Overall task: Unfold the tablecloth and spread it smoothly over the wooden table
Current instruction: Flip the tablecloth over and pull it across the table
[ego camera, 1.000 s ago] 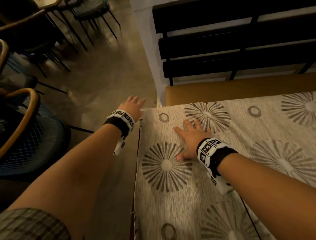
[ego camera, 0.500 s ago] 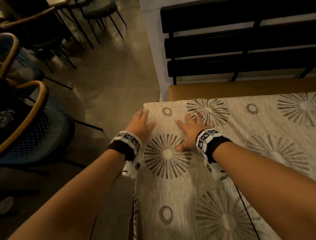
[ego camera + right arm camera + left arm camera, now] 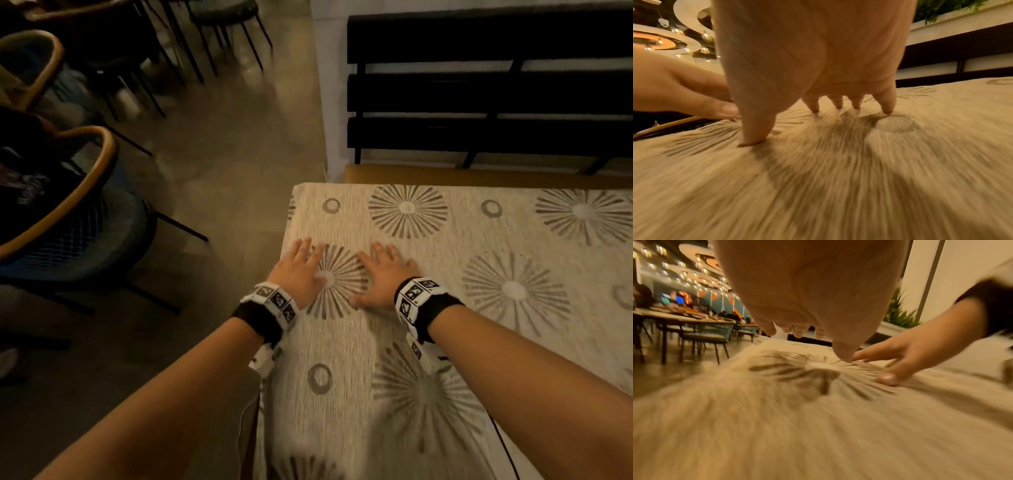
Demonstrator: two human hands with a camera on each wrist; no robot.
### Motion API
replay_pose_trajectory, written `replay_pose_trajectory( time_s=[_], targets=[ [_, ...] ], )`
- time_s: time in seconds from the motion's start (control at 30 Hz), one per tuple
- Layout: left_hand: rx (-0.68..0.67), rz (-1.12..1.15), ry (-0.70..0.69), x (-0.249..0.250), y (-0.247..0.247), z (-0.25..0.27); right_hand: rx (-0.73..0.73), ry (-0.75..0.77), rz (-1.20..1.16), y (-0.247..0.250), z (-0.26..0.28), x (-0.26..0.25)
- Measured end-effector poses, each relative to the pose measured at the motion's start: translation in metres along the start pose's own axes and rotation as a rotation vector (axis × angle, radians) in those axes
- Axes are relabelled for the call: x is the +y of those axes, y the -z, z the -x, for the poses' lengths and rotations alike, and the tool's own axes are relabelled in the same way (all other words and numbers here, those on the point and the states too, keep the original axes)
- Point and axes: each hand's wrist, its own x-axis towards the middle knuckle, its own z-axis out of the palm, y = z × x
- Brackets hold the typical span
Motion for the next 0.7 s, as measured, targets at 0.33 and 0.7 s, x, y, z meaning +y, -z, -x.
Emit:
replay_pose_trajectory(
  time_s=[0.33,0.7],
  targets=[
    [-0.099,0.039,0.021,0.009,-0.041,0.082,0.108,0.088,0.018,-0.043,0.062,-0.042],
    [0.043,0.363,0.543,0.05,-0.082,0.226,0.086,0.227,0.054,-0.094,0.129,-0.07]
  ],
)
